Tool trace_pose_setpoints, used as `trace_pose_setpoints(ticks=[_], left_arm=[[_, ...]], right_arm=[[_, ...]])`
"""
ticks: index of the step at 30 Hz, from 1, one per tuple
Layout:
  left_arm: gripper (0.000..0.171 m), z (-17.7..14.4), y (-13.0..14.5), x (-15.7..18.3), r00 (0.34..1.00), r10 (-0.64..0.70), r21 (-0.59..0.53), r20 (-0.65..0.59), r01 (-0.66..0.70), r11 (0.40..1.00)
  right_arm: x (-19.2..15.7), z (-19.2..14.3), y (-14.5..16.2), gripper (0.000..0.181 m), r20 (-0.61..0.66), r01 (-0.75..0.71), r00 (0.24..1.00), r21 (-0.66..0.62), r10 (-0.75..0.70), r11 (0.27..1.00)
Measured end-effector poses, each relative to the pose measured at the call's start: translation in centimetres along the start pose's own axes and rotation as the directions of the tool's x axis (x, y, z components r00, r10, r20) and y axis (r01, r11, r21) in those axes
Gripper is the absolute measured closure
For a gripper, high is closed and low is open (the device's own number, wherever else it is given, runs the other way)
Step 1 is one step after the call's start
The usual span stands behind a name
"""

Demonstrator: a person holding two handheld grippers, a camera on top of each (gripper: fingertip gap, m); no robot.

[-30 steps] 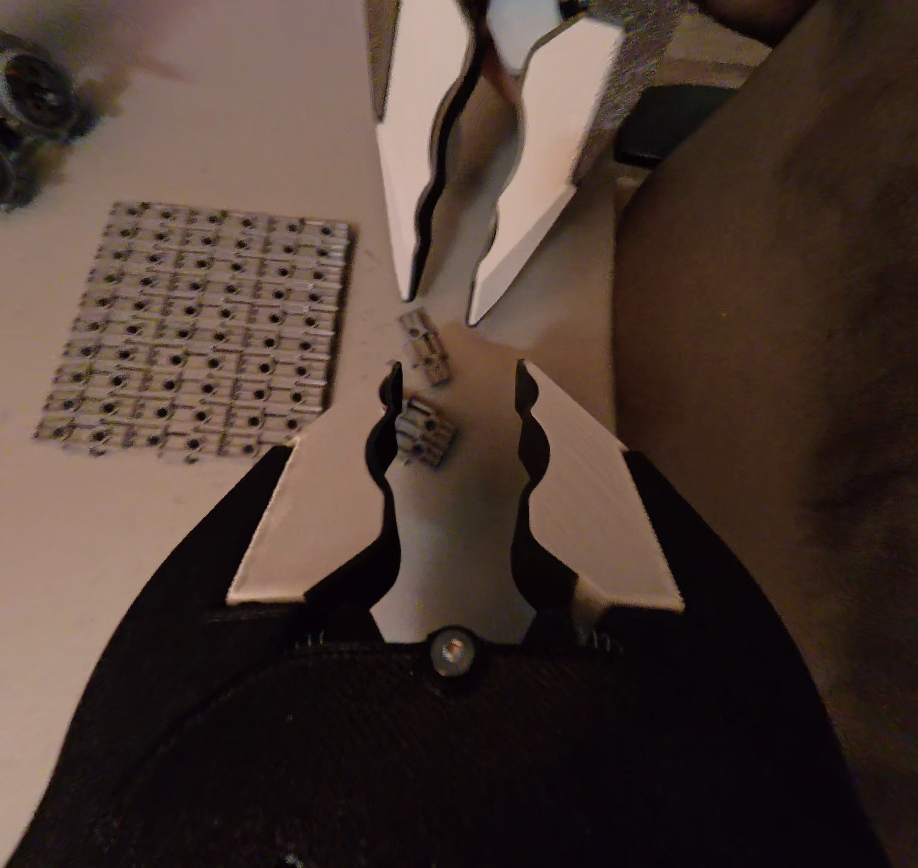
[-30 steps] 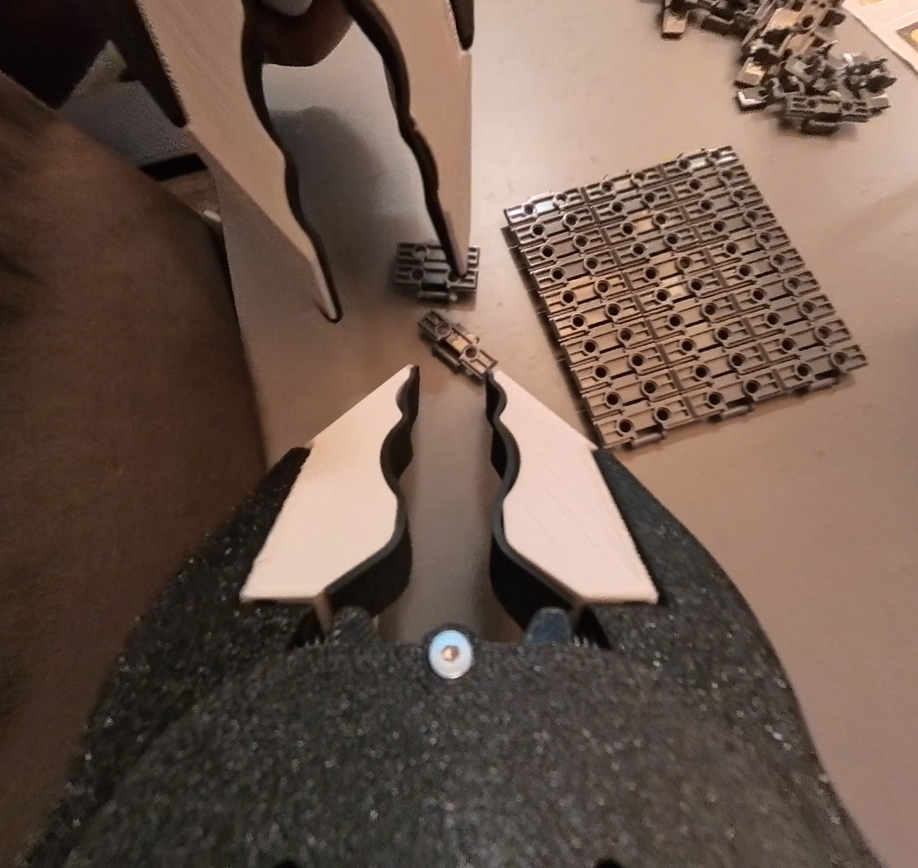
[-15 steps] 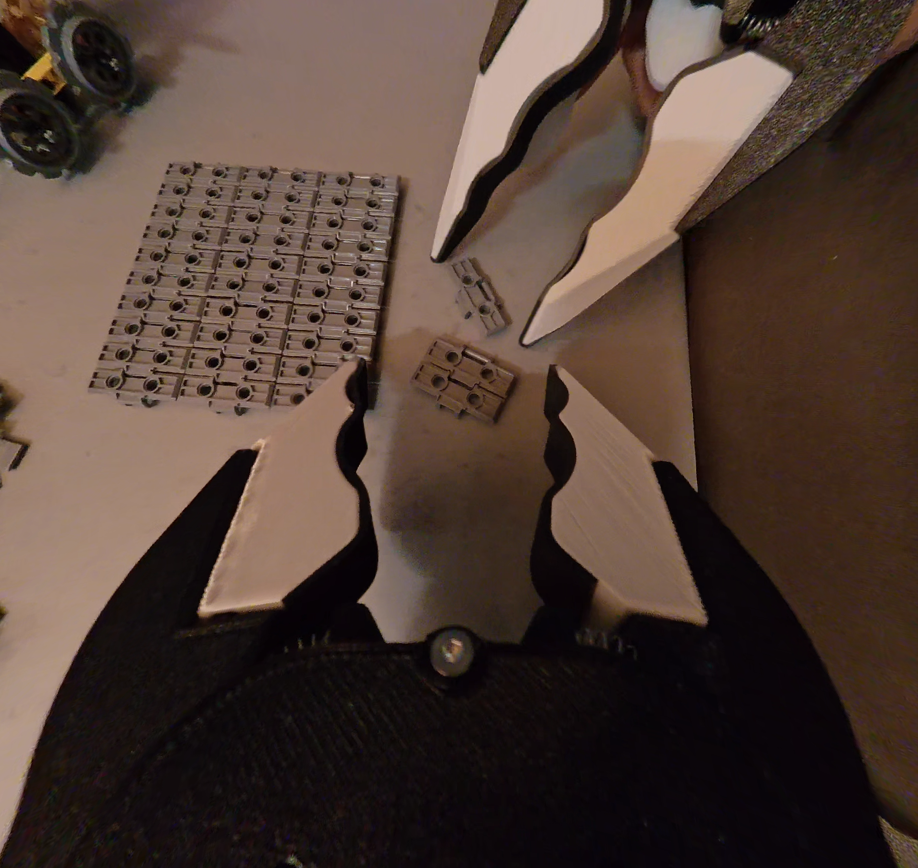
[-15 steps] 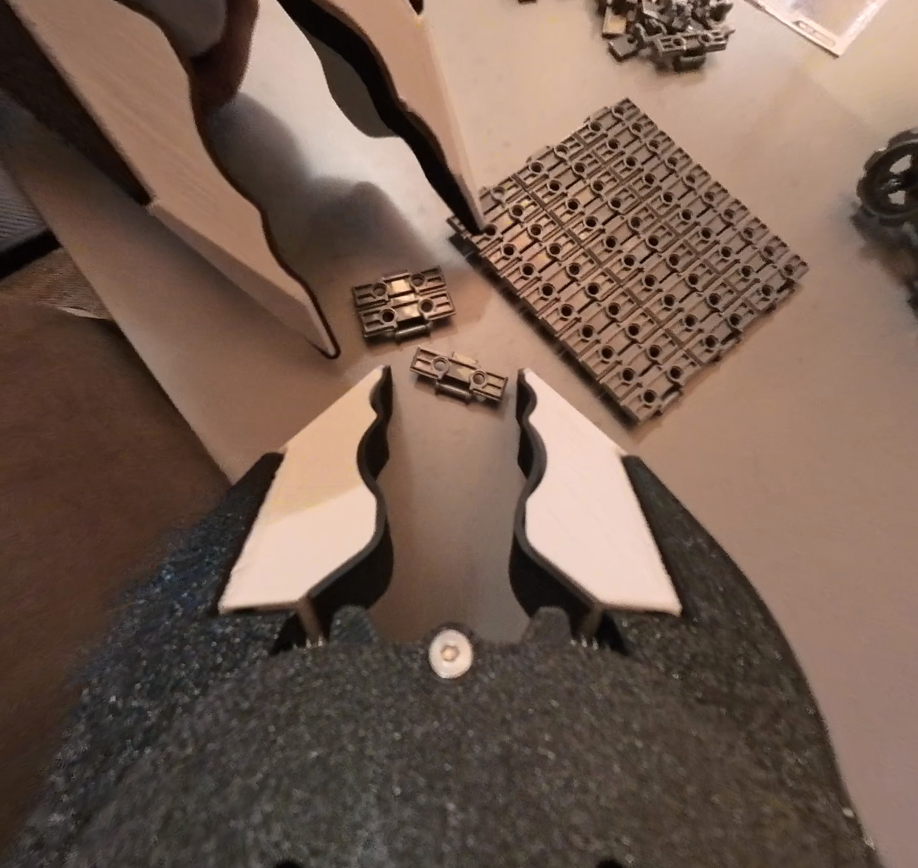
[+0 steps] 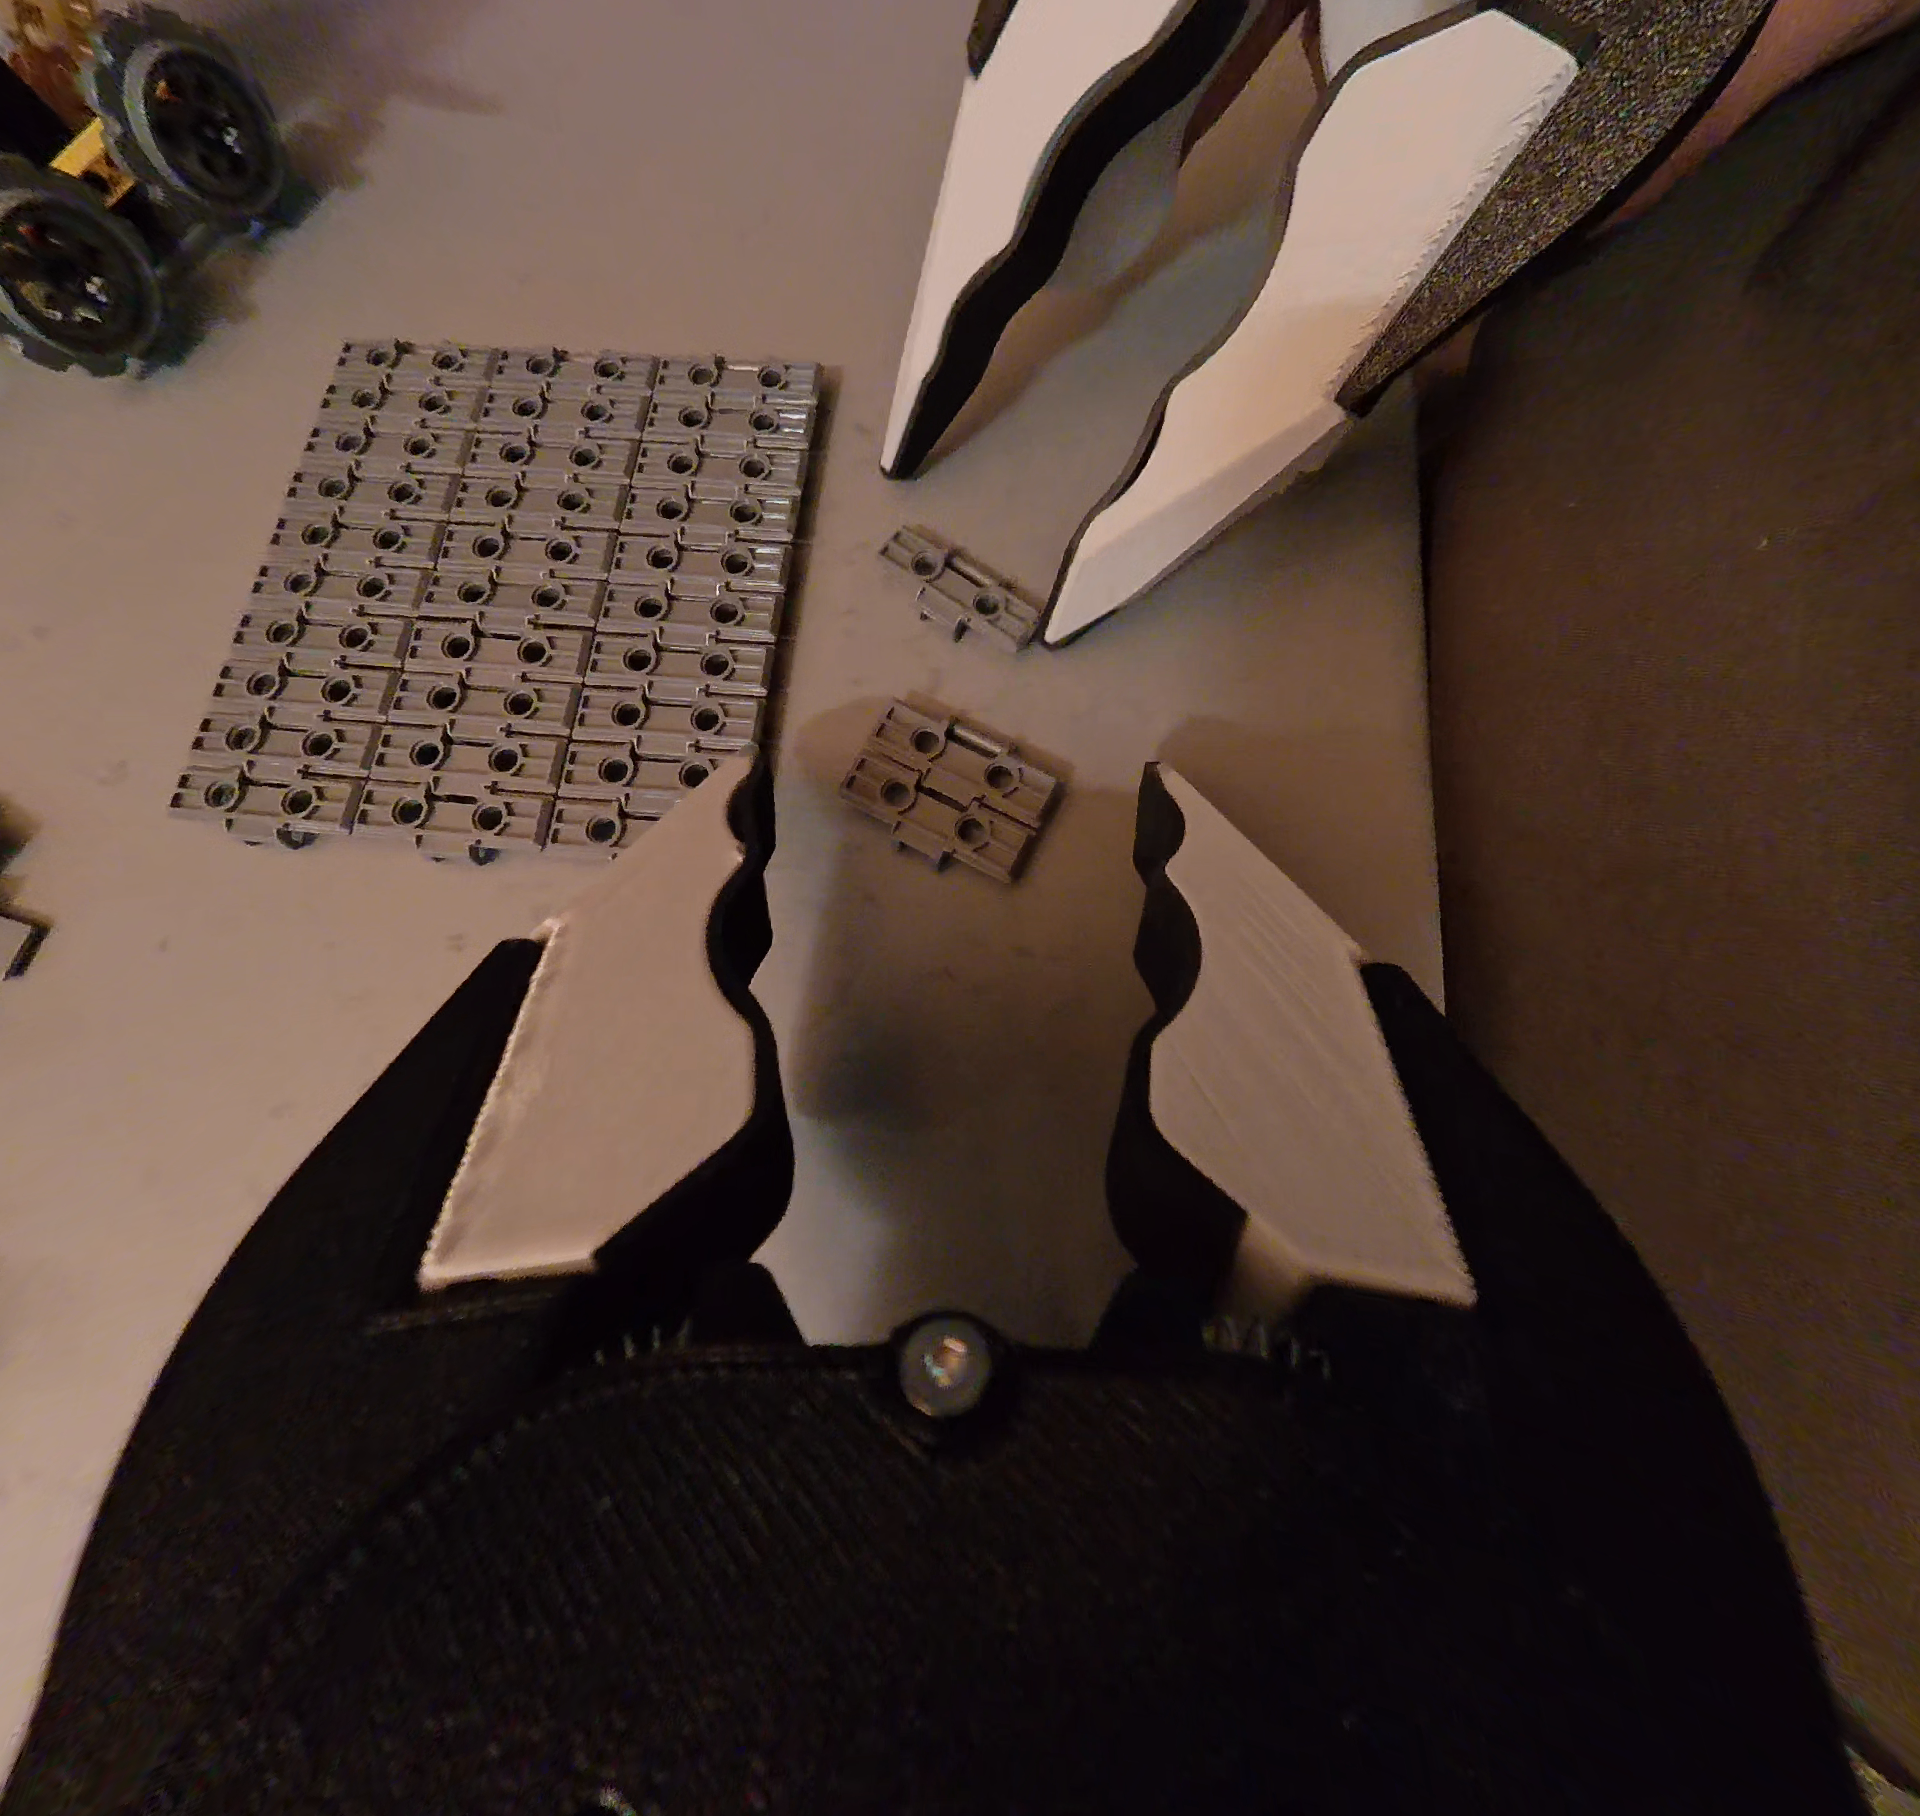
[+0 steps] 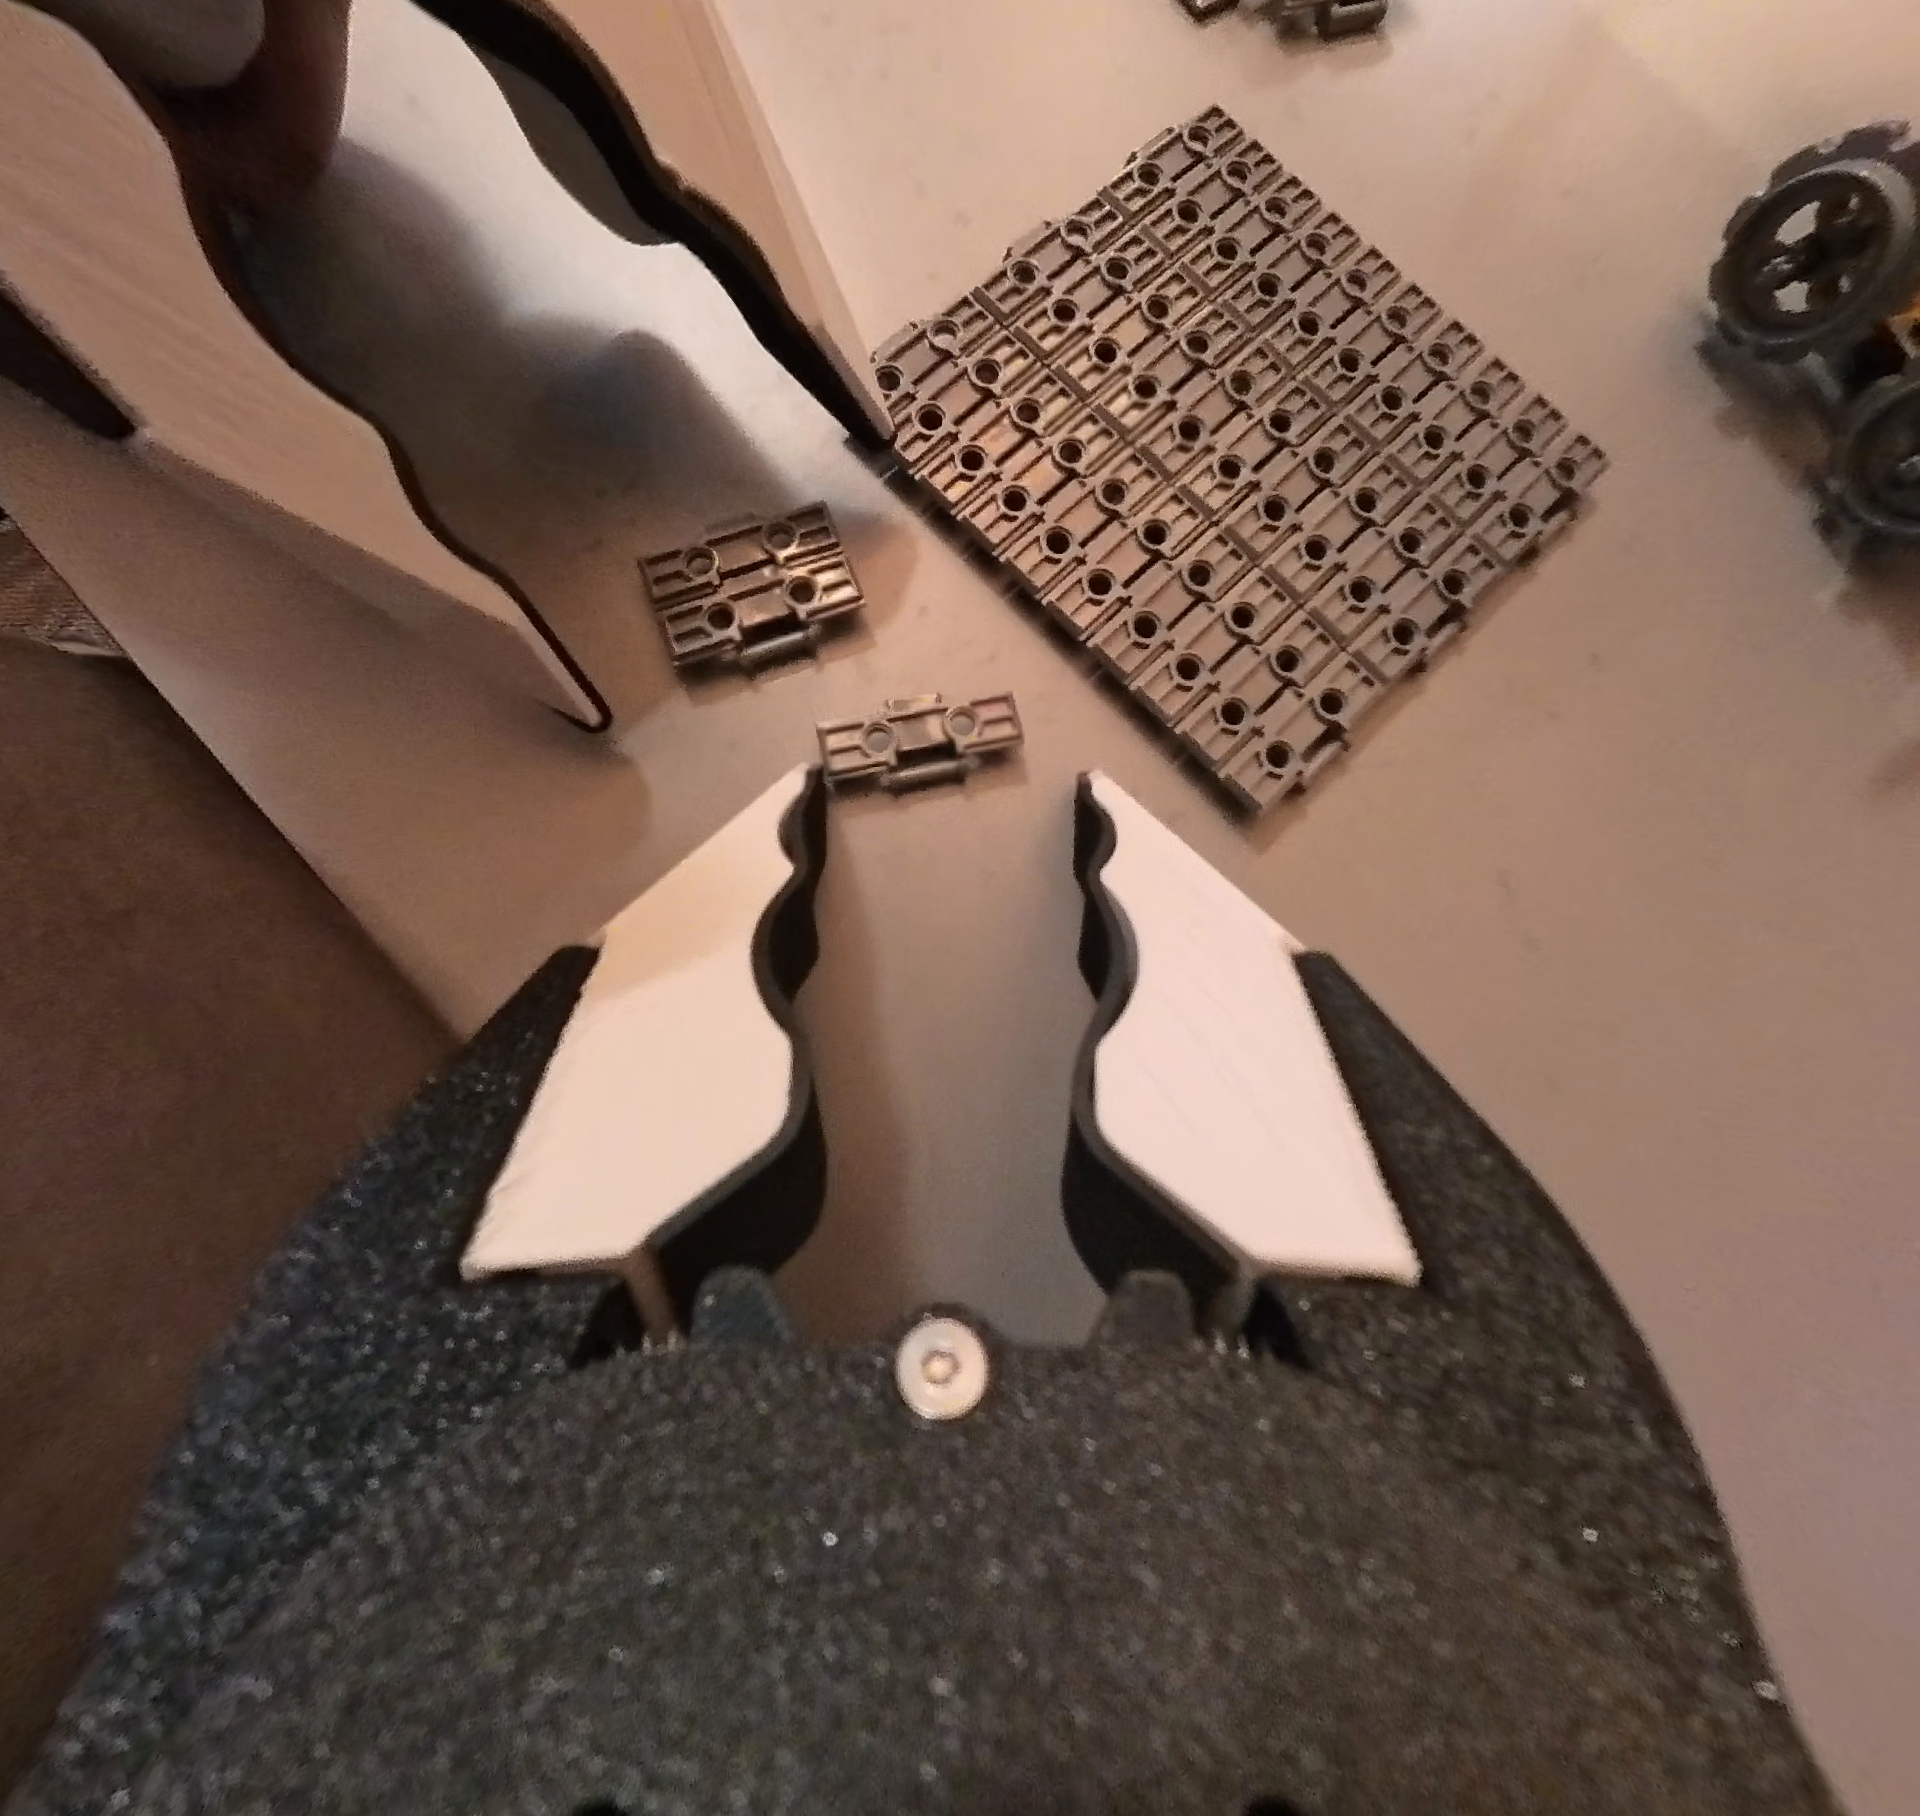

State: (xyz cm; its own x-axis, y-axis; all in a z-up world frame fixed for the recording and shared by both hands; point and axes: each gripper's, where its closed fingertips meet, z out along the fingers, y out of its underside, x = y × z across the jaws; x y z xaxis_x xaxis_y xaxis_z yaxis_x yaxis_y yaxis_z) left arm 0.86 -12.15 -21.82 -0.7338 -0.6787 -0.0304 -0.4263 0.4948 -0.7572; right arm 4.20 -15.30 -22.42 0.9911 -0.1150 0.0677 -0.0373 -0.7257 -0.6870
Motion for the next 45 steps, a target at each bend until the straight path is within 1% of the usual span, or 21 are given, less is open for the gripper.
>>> trace_pose_setpoints(ticks=[5,10,13,16,19,23,25,27,29,31,34,37,45], left_arm=[[0.103,0.1,0.1,0.0,1.0,-0.007,-0.01,-0.006,0.007,1.0],[0.104,0.4,0.5,0.0,1.0,-0.002,-0.04,-0.006,0.002,0.999],[0.109,0.5,0.5,0.2,1.0,-0.006,-0.046,-0.02,0.005,0.999],[0.115,0.4,0.5,0.2,0.999,-0.017,-0.04,-0.03,0.015,0.999],[0.122,0.4,0.5,0.4,0.999,-0.01,-0.042,-0.043,0.008,0.999],[0.127,0.4,0.5,0.3,1.0,-0.003,-0.04,-0.03,0.002,0.999],[0.13,0.4,0.4,0.1,1.0,-0.002,-0.039,-0.012,0.002,0.999],[0.13,0.4,0.5,0.0,1.0,-0.006,-0.041,0.0,0.006,0.999],[0.13,0.3,0.5,-0.2,1.0,-0.014,-0.038,0.011,0.014,0.999],[0.13,0.2,0.5,0.0,1.0,-0.015,-0.035,0.001,0.015,0.999],[0.13,0.2,0.5,0.0,1.0,-0.015,-0.039,0.009,0.016,0.999],[0.13,0.2,0.6,0.0,1.0,-0.013,-0.042,0.025,0.014,0.999],[0.13,0.3,0.7,0.1,0.999,0.001,-0.054,0.034,0.001,0.999]], right_arm=[[0.1,0.1,-0.3,0.133,0.001,0.062,0.998,-0.01,-0.062,0.998],[-0.1,0.3,-0.4,0.131,0.118,0.088,0.989,-0.026,-0.084,0.996],[-0.9,0.1,-1.0,0.135,0.212,0.094,0.973,0.007,-0.093,0.996],[-1.1,0.4,-1.0,0.137,0.248,0.103,0.964,0.001,-0.1,0.995],[-0.9,0.7,-0.8,0.144,0.239,0.129,0.963,-0.01,-0.123,0.992],[-1.1,0.5,-1.1,0.145,0.247,0.161,0.956,0.007,-0.158,0.987],[-1.5,0.3,-1.4,0.145,0.271,0.18,0.945,0.037,-0.183,0.983],[-2.0,0.0,-1.9,0.145,0.286,0.224,0.928,0.081,-0.238,0.971],[-2.4,0.0,-2.2,0.145,0.264,0.311,0.904,0.132,-0.335,0.941],[-2.6,0.3,-2.4,0.145,0.214,0.416,0.869,0.17,-0.445,0.893],[-2.7,1.0,-2.3,0.145,0.15,0.532,0.816,0.186,-0.559,0.826],[-3.0,1.0,-2.6,0.145,0.149,0.553,0.797,0.208,-0.585,0.807],[-3.3,1.2,-2.5,0.145,0.211,0.538,0.796,0.183,-0.567,0.823]])
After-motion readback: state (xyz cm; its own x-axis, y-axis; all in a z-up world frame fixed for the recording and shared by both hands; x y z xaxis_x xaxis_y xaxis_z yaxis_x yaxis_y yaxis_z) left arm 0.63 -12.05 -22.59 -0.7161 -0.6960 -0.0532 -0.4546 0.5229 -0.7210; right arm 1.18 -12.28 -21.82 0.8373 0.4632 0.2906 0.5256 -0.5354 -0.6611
